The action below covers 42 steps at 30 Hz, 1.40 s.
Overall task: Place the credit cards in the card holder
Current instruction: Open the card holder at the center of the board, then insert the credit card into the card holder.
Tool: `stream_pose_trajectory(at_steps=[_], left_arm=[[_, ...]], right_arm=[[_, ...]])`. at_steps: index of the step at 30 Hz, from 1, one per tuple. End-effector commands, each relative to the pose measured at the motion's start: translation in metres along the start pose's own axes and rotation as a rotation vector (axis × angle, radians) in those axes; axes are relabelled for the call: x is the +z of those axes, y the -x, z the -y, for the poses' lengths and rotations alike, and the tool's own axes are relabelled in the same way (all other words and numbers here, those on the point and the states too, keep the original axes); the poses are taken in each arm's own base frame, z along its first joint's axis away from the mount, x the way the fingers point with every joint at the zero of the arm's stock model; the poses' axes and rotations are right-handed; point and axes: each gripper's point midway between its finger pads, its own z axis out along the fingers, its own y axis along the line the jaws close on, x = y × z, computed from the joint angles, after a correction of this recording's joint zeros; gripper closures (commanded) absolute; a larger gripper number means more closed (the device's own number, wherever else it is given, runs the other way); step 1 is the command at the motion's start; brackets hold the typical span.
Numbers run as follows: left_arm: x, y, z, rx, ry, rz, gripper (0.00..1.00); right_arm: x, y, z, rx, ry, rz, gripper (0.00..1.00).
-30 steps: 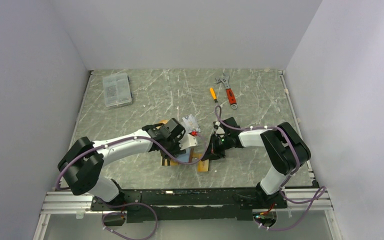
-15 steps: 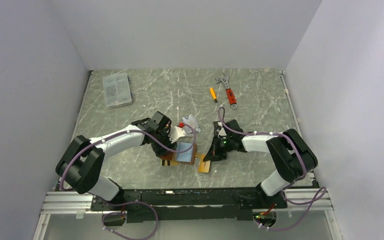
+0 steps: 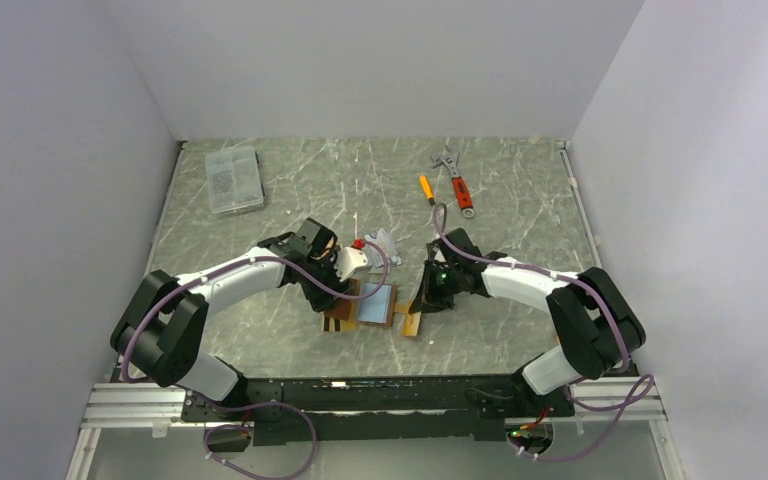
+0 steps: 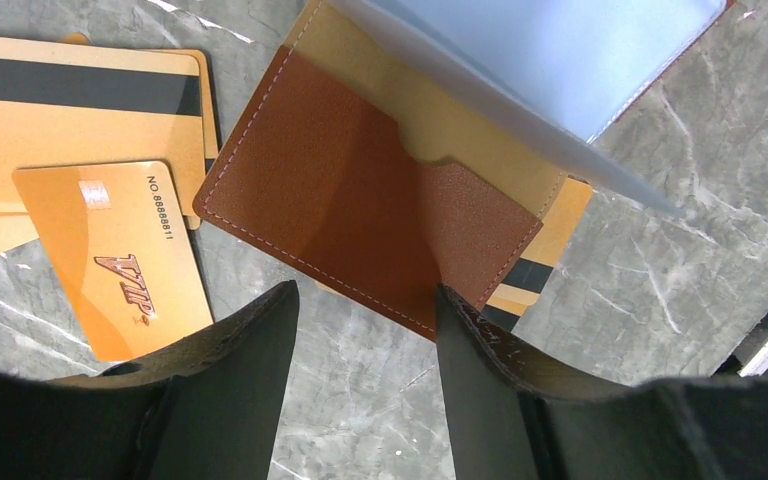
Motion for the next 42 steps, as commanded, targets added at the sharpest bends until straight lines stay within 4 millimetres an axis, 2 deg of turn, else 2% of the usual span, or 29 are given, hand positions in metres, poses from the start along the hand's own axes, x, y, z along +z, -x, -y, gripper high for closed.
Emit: stream_pose_trajectory(at_steps=[1,7,14,23,27,32,38,42], left_arm=[[-0.008,0.024,-0.005,0.023,0.006,0.075,0.42],[-0.011,0.025,-0.006,0.030,0.017,0.085,0.42],[-0.015,0.025,-0.004,0.036,0.024,0.096,0.43],[-0.023,0.031,0.001,-0.029,-0.036,0.126,0.40],[-0.025,0.032,-0.001,-0.111,-0.098,0.142,0.35],[-0.035,0.035,-0.004,-0.240,-0.209,0.192,0.23],[-0.033,0.040,0.015,-0.344,-0.378,0.225,0.19],[-0.028,0.042,0.021,-0.397,-0.457,0.218,0.19]], right_arm=[[-0.013,0.020,-0.026,-0.068,-0.010,0.089,1.00],[-0.015,0.024,-0.060,-0.128,0.038,0.107,1.00],[-0.012,0.027,-0.079,-0.163,0.072,0.125,1.00],[0.016,0.036,-0.116,-0.208,0.174,0.141,1.00],[0.023,0.035,-0.126,-0.224,0.206,0.147,1.00],[0.030,0.030,-0.126,-0.226,0.210,0.138,1.00],[0.034,0.029,-0.136,-0.236,0.234,0.148,1.00],[0.038,0.027,-0.137,-0.234,0.234,0.144,1.00]])
